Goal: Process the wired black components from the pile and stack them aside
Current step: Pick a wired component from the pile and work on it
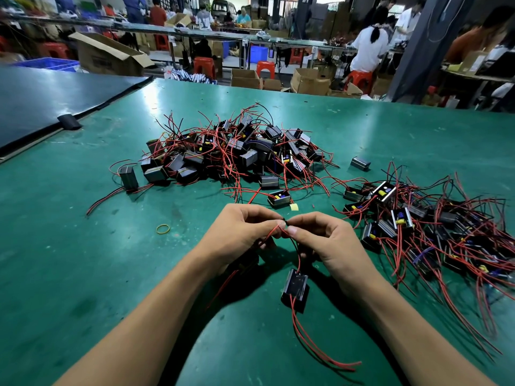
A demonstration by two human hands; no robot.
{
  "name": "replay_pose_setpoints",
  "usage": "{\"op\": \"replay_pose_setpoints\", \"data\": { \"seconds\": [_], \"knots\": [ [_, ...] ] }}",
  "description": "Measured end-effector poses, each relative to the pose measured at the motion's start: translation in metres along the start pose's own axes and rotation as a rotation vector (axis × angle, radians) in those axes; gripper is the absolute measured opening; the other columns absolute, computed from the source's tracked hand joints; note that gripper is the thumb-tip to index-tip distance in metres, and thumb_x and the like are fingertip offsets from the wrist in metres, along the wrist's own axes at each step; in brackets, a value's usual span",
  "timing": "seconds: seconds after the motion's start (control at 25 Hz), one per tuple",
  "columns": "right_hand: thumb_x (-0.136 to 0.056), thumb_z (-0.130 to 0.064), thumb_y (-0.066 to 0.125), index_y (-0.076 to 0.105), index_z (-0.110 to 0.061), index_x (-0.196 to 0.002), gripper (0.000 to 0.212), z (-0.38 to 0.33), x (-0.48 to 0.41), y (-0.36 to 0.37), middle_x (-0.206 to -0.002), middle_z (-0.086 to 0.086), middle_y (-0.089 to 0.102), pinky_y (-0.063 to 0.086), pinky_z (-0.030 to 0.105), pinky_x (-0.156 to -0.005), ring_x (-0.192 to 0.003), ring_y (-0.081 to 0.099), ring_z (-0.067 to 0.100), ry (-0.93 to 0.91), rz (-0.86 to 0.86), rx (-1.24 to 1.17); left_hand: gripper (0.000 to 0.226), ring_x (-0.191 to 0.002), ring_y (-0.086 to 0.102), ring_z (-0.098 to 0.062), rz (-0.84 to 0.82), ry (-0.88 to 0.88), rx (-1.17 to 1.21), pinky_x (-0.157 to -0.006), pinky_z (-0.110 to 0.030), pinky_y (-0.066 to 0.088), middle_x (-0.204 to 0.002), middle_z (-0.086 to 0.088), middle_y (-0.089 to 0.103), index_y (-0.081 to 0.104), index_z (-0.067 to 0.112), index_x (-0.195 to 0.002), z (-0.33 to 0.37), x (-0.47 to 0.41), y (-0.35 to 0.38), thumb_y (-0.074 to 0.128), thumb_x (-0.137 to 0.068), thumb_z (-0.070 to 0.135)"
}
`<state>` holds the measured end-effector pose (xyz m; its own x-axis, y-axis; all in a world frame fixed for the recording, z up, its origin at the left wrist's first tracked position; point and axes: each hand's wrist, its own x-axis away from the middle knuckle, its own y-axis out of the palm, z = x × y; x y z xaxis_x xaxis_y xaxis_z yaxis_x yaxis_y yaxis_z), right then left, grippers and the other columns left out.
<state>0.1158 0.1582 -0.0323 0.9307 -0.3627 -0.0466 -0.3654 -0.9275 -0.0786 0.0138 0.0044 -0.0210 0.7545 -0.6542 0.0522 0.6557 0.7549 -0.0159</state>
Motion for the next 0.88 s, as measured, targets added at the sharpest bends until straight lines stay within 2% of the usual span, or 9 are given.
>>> {"op": "replay_pose_setpoints", "data": {
  "seconds": [0.24,0.44,0.64,0.72,0.76,0.8,0.88],
  "knots": [
    [-0.088,-0.019,0.074,0.077,-0.020,-0.087,0.003,-0.004,0.003,0.002,-0.083,0.006,0.076,0.049,0.020,-0.061,-0.068,0.063,0.008,-0.068,-0.003,0.075,0.006,-0.054,0.056,-0.013,0.042,0.089,-0.095,-0.052,-0.019,0.046,-0.063,-0.003,0.066,0.077,0.011,-0.080,0.002,0.002,-0.001,0.076,-0.083,0.016],
    [-0.087,-0.025,0.076,0.074,-0.023,-0.087,0.003,-0.009,0.001,0.002,-0.083,-0.002,0.074,0.051,0.027,-0.065,-0.062,0.061,0.008,-0.193,0.099,0.218,0.007,-0.053,0.052,-0.011,0.048,0.205,-0.226,-0.053,-0.019,0.041,-0.059,-0.002,0.062,0.076,0.011,-0.080,0.001,0.003,0.002,0.074,-0.085,0.016],
    [-0.080,-0.040,0.077,0.075,-0.023,-0.078,0.017,-0.014,0.001,0.000,-0.073,0.000,0.072,0.052,0.041,-0.059,-0.057,0.059,0.014,-0.197,0.084,0.314,0.010,-0.051,0.047,-0.008,0.035,0.253,-0.332,-0.050,-0.021,0.036,-0.054,0.004,0.060,0.076,0.015,-0.075,-0.003,0.002,0.003,0.073,-0.084,0.015],
    [-0.082,-0.036,0.078,0.075,-0.023,-0.082,0.013,-0.013,0.000,-0.001,-0.076,-0.005,0.072,0.051,0.035,-0.056,-0.059,0.060,0.007,-0.216,0.070,0.327,0.009,-0.050,0.046,-0.006,0.024,0.250,-0.337,-0.050,-0.019,0.035,-0.053,0.006,0.060,0.077,0.016,-0.075,-0.003,0.002,0.003,0.074,-0.084,0.017],
    [-0.084,-0.030,0.078,0.075,-0.024,-0.083,0.007,-0.013,-0.001,-0.002,-0.076,-0.009,0.072,0.047,0.025,-0.056,-0.059,0.058,0.001,-0.254,0.064,0.359,0.009,-0.050,0.047,-0.005,0.018,0.245,-0.335,-0.050,-0.018,0.036,-0.054,0.006,0.061,0.077,0.016,-0.076,-0.003,0.002,0.002,0.074,-0.084,0.016],
    [-0.086,-0.025,0.077,0.076,-0.024,-0.084,0.003,-0.013,-0.001,-0.002,-0.077,-0.011,0.071,0.043,0.017,-0.058,-0.059,0.057,0.000,-0.308,0.062,0.409,0.008,-0.051,0.049,-0.005,0.011,0.237,-0.336,-0.051,-0.018,0.038,-0.055,0.005,0.063,0.078,0.016,-0.077,-0.003,0.002,0.002,0.074,-0.084,0.015],
    [-0.088,-0.019,0.075,0.074,-0.022,-0.086,0.004,-0.013,-0.002,-0.001,-0.079,-0.012,0.067,0.037,0.010,-0.060,-0.061,0.054,0.001,-0.405,0.055,0.513,0.008,-0.053,0.052,-0.006,0.001,0.219,-0.347,-0.054,-0.020,0.041,-0.060,-0.001,0.068,0.078,0.016,-0.078,-0.002,0.002,0.001,0.074,-0.084,0.014]
  ]
}}
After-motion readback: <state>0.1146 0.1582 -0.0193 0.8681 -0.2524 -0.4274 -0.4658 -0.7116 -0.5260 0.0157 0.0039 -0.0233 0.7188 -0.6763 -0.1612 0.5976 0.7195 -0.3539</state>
